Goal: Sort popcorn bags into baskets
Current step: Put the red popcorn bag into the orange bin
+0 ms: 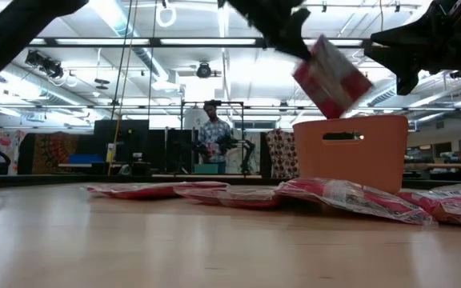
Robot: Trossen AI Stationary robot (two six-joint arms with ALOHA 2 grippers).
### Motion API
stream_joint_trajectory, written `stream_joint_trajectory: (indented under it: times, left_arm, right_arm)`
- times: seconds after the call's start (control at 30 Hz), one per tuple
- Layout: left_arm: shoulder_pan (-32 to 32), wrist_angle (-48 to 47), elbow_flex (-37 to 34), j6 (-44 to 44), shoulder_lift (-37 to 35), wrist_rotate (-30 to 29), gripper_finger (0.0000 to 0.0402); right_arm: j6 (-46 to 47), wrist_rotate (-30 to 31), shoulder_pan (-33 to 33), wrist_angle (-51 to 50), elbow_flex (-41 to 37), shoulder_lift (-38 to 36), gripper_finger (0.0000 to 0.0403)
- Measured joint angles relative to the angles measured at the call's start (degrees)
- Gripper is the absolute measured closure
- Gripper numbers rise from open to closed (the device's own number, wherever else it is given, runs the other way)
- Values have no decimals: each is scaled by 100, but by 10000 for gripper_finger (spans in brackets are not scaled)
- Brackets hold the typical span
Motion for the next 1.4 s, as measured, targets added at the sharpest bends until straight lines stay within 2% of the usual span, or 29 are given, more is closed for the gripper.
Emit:
stream_joint_trajectory:
  times: [0.1,0.37,0.53,0.63,0.83,1.17,1.4]
  left_arm:
    - [174,852,-509,0,0,420,398]
    - [578,3479,-1693,9,11,508,398]
    - [710,4651,-1853,-17,92,543,398]
    - [704,4850,-1831,-137,240,591,398]
    - [622,4594,-1607,-180,505,547,399]
    - [580,2951,-881,-440,535,484,400]
    - [323,2004,-862,-296,538,579,400]
  right_arm:
    - [0,0,0,-1,0,0,259]
    - [0,0,0,1,0,0,259]
    - [0,0,0,0,-1,1,259]
    - [0,1,0,-2,0,1,259]
    - [0,5,0,7,0,18,259]
    - [0,2,2,9,-1,18,259]
    - [0,2,0,8,-1,20,259]
